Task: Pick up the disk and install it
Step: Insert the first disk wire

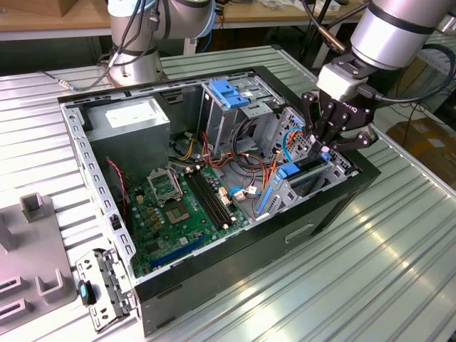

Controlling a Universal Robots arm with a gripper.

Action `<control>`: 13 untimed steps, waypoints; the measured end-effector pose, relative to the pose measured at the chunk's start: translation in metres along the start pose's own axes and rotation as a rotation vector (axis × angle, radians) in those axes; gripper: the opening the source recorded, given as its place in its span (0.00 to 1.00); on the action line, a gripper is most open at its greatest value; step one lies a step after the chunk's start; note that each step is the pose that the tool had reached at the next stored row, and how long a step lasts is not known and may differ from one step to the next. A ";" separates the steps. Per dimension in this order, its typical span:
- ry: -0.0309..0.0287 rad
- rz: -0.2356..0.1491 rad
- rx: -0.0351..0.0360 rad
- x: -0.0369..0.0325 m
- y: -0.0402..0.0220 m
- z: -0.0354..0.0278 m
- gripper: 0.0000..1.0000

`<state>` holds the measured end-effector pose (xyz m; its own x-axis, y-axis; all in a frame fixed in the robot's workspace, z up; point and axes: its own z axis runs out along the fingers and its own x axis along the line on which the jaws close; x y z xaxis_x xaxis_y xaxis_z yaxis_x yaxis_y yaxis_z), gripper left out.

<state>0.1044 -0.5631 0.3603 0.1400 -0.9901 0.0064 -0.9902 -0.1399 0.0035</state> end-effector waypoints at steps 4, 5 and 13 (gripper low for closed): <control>0.0003 -0.022 0.0000 0.0013 -0.0093 0.0003 0.11; 0.0003 -0.028 0.0001 0.0017 -0.0118 0.0004 0.11; -0.0038 -0.088 0.0012 0.0037 -0.0261 0.0006 0.11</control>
<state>0.1308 -0.5631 0.3597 0.2268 -0.9739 0.0023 -0.9739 -0.2268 0.0027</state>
